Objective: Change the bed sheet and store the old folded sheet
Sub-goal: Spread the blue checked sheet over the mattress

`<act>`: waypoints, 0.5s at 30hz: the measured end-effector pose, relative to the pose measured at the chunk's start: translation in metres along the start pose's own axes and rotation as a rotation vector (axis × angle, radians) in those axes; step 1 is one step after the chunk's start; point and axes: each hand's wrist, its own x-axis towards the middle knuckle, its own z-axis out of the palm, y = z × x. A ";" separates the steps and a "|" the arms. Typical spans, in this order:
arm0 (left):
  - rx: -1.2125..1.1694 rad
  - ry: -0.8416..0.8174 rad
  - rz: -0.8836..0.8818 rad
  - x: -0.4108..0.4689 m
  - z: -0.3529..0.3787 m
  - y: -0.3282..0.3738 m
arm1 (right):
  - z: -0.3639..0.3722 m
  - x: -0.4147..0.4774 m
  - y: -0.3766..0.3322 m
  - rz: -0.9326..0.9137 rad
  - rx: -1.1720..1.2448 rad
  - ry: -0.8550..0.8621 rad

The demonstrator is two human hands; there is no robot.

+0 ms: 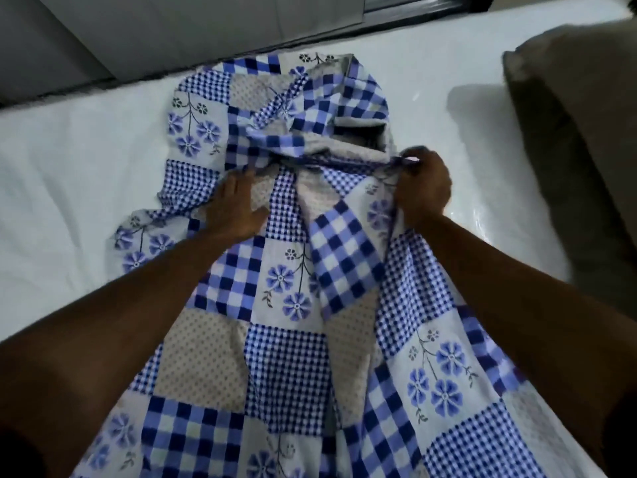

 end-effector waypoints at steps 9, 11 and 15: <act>0.249 0.136 0.054 0.048 -0.030 0.020 | 0.004 0.013 -0.023 -0.292 -0.316 -0.087; 0.234 0.131 0.152 0.059 -0.030 0.036 | 0.031 0.019 -0.059 -0.467 -0.420 -0.208; 0.177 -0.049 0.026 0.090 -0.020 0.059 | 0.070 0.037 -0.103 -0.468 -0.611 -0.412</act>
